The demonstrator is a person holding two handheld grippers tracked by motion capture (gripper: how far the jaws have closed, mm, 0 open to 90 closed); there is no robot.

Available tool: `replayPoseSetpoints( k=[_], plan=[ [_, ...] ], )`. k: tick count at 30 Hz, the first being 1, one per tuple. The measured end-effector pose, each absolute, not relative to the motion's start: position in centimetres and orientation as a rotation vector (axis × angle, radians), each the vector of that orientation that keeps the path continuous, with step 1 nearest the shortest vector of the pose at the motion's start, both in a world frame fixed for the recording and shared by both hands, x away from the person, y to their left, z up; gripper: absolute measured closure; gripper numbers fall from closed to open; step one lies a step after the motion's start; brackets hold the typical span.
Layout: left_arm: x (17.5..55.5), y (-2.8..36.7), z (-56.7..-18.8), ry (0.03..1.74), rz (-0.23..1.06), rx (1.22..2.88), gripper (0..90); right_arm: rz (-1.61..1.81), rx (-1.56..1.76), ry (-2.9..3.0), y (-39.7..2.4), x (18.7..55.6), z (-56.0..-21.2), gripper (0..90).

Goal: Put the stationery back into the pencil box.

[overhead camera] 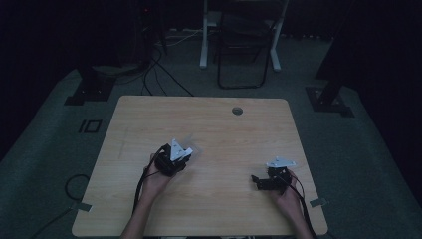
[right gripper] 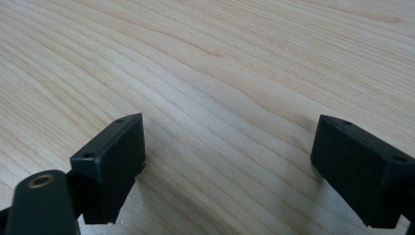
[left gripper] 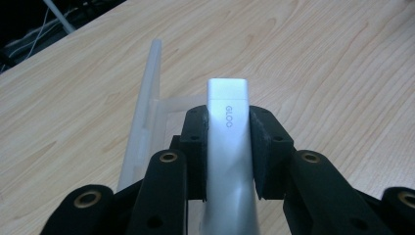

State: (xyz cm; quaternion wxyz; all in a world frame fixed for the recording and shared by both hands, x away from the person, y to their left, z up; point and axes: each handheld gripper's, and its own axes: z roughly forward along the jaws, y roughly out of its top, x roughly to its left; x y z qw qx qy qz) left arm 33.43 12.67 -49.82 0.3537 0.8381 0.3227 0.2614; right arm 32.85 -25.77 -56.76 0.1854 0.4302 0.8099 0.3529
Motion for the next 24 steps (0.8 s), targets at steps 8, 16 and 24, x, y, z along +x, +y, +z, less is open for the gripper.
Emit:
replayPoseSetpoints(
  k=[8,16,24],
  plan=[
    [33.6,12.8,-51.1,0.851,0.673,2.195,70.8,0.994,1.212,2.282,-25.8,32.9,-56.8,12.8],
    [33.8,13.2,-51.8,0.863,0.697,2.235,70.7,0.994,1.212,2.282,-25.8,32.9,-56.8,12.8],
    [33.9,13.0,-52.4,0.853,0.746,2.276,70.5,0.994,1.212,2.282,-25.8,32.9,-56.8,12.8]
  ],
)
